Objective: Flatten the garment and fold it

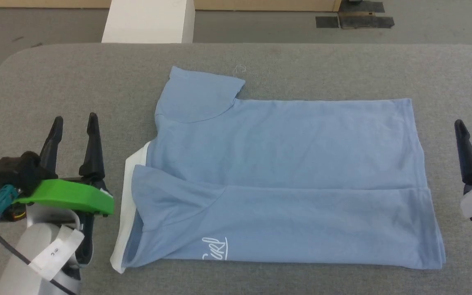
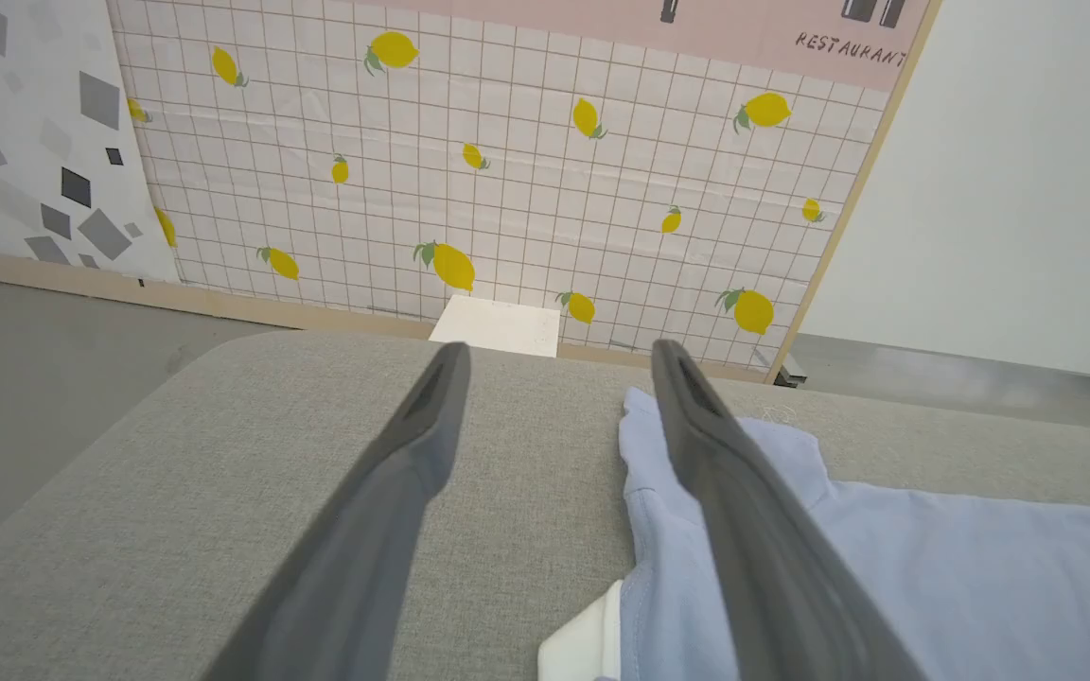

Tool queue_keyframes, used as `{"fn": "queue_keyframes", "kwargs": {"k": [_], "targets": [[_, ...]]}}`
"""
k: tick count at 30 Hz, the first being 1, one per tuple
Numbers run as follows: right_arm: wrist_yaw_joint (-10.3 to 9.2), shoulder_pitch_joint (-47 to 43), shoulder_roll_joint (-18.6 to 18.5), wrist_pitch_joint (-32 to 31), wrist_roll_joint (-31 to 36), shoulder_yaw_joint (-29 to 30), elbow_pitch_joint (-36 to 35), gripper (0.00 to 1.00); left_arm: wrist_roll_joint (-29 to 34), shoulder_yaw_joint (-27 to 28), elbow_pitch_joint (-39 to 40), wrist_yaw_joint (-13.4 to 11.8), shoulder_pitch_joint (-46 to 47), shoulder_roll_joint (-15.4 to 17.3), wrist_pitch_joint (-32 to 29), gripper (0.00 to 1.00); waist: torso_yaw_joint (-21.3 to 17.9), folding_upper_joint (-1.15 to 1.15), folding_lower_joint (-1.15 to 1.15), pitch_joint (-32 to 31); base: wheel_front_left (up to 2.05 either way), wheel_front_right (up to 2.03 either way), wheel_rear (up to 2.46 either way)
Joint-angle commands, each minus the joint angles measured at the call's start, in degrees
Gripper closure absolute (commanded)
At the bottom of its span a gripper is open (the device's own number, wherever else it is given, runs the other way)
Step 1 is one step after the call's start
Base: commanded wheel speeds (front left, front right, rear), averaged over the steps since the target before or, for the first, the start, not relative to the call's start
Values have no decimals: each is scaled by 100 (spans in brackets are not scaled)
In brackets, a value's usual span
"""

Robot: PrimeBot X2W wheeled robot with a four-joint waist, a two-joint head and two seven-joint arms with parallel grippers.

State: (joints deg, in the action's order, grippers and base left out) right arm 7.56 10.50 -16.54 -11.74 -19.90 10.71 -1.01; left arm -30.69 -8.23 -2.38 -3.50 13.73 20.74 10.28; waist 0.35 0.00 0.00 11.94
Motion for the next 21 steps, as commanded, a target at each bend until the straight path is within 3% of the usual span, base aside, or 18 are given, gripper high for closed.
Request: {"fn": "queue_keyframes", "kwargs": {"k": [1, 11, 21], "targets": [[-8, 115, 6, 166, 34, -51, 93, 0, 73, 0, -97, 52, 213, -46, 149, 0, 20, 0, 0, 107, 0, 0, 0], [-8, 505, -45, 544, 60, -260, 508, 0, 245, -223, -847, 390, 984, -158, 335, 0, 35, 0, 0, 582, 0, 0, 0], [-8, 985, -142, 428, 74, -455, 352, 0, 308, -663, -1821, 741, 2746, -228, -408, 0, -94, 0, 0, 1298, 0, 0, 0]]}}
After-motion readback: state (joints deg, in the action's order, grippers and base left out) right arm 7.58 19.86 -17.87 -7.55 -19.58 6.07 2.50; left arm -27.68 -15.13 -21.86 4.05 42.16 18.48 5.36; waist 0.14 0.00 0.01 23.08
